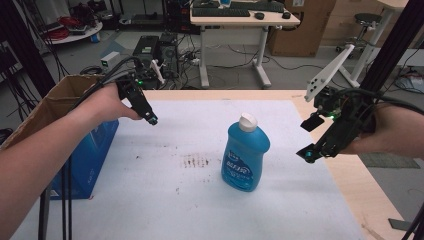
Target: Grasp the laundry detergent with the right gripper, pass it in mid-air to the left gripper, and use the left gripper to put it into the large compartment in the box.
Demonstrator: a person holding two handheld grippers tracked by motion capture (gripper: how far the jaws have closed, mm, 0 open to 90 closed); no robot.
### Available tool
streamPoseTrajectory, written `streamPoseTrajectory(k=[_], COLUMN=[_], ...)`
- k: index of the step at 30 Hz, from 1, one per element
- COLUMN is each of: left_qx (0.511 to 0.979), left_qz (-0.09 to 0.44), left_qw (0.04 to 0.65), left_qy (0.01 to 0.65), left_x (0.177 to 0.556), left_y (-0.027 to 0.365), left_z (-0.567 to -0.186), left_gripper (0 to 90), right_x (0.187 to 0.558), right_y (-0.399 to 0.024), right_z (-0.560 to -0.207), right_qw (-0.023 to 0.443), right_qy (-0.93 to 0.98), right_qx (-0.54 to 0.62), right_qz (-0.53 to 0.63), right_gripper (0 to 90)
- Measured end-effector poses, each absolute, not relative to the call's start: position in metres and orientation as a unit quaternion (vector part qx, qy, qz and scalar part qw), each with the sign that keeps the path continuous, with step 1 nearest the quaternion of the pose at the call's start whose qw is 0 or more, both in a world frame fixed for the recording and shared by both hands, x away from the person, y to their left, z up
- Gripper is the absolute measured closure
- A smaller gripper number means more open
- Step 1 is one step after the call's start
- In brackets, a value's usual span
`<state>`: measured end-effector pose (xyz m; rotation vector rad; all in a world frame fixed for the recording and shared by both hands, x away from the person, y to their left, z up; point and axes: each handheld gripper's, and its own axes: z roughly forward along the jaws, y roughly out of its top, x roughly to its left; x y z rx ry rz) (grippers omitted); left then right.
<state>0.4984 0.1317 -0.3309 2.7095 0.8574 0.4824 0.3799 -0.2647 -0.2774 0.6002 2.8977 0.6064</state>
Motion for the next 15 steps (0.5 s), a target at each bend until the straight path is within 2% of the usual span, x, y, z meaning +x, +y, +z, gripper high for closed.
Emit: streamPoseTrajectory(k=[15], left_qx=[0.934], left_qz=[0.168], left_qw=[0.129], left_qy=[0.289], left_x=[0.4938], left_y=[0.1304], left_z=[-0.3268], left_gripper=[19.5], right_x=[0.3702], right_y=[-0.2660], right_z=[-0.2803], right_qw=[0.076], right_qy=[0.947], right_qx=[0.213], right_qz=[0.229], right_gripper=[17.9])
